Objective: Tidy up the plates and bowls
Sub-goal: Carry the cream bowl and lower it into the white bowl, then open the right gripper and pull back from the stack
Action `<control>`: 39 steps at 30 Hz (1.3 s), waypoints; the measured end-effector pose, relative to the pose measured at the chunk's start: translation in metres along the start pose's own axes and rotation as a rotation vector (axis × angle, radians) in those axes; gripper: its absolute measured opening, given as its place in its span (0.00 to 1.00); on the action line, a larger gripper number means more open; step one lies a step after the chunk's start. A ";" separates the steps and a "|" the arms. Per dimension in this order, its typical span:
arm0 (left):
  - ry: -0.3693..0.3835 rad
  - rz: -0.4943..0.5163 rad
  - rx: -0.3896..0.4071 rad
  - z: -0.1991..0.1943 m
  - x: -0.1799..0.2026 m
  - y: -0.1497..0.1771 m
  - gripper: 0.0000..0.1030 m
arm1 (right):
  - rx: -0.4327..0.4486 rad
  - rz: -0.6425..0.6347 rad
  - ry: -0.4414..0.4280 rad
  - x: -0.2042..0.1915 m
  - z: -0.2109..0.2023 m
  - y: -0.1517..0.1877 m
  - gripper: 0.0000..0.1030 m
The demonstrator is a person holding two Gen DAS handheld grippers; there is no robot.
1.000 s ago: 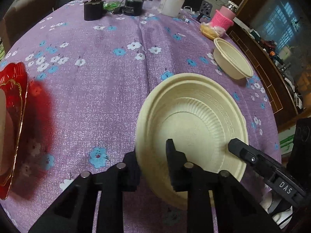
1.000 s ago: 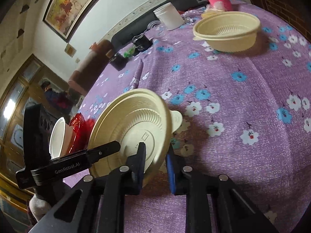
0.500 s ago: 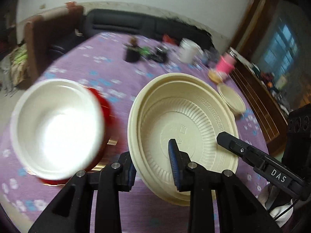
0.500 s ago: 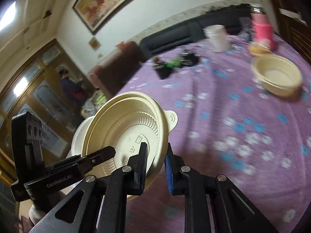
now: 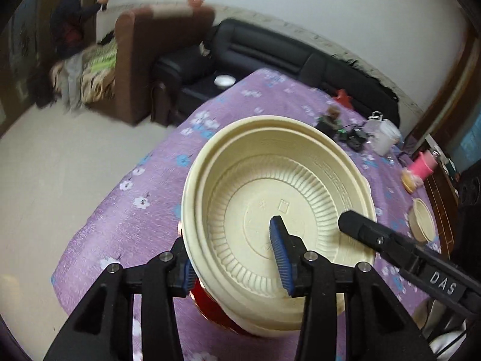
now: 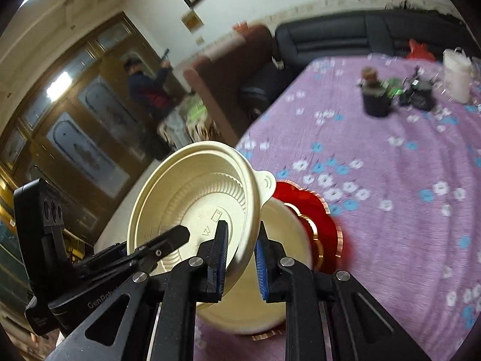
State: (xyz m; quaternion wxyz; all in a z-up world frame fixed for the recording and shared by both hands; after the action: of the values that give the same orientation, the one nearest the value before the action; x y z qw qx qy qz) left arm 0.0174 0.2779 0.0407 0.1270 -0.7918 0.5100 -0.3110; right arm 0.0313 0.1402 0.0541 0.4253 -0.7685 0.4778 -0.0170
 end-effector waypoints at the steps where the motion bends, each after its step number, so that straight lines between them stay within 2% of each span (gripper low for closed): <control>1: 0.002 -0.011 -0.016 0.006 -0.004 0.000 0.40 | -0.021 0.015 0.002 0.003 0.011 0.000 0.19; 5: 0.001 0.014 -0.034 0.014 -0.008 0.002 0.40 | -0.066 0.056 0.031 0.015 0.035 0.008 0.19; 11: 0.062 0.047 -0.027 -0.001 0.007 0.016 0.42 | -0.023 -0.016 0.088 0.015 0.013 0.013 0.19; 16: 0.044 0.098 -0.011 -0.012 0.019 0.032 0.50 | -0.028 -0.043 0.103 0.008 -0.002 0.019 0.19; 20: 0.005 0.107 -0.018 -0.008 0.017 0.037 0.56 | -0.054 -0.044 0.120 0.014 0.007 0.028 0.19; 21: -0.001 0.107 -0.016 -0.009 0.016 0.037 0.61 | -0.061 -0.036 0.120 0.015 0.010 0.033 0.19; 22: -0.003 0.110 -0.006 -0.013 0.014 0.037 0.67 | -0.066 -0.037 0.133 0.018 0.013 0.036 0.19; 24: 0.002 0.108 0.017 -0.021 0.011 0.036 0.72 | -0.060 -0.062 0.174 0.019 0.013 0.040 0.19; 28: 0.005 0.093 0.084 -0.041 0.002 0.031 0.75 | -0.023 -0.119 0.225 0.017 0.010 0.039 0.19; 30: 0.013 0.074 0.107 -0.048 -0.002 0.032 0.76 | -0.006 -0.150 0.257 0.014 0.009 0.038 0.24; 34: 0.047 0.046 0.115 -0.055 -0.005 0.041 0.77 | 0.048 -0.205 0.293 0.006 0.005 0.038 0.51; 35: 0.053 0.043 0.116 -0.056 -0.005 0.044 0.77 | 0.058 -0.220 0.308 0.006 0.004 0.038 0.54; 39: 0.065 0.036 0.134 -0.062 -0.004 0.053 0.77 | 0.110 -0.219 0.331 0.008 -0.007 0.038 0.56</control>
State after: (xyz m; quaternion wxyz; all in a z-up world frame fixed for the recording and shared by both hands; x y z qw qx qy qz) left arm -0.0611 0.2647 0.0601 0.1689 -0.7617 0.5060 -0.3678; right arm 0.0055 0.1230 0.0301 0.3778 -0.7782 0.4532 -0.2153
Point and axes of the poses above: each gripper's, at about its wrist camera, not at the fingertips, and z roughly the way its jaws point, x to its right, y to its underside, the point moved 9 cm from there along z, roughly the way its jaws point, and after that the axes turned 11 degrees about -z, right-handed, at the moved point
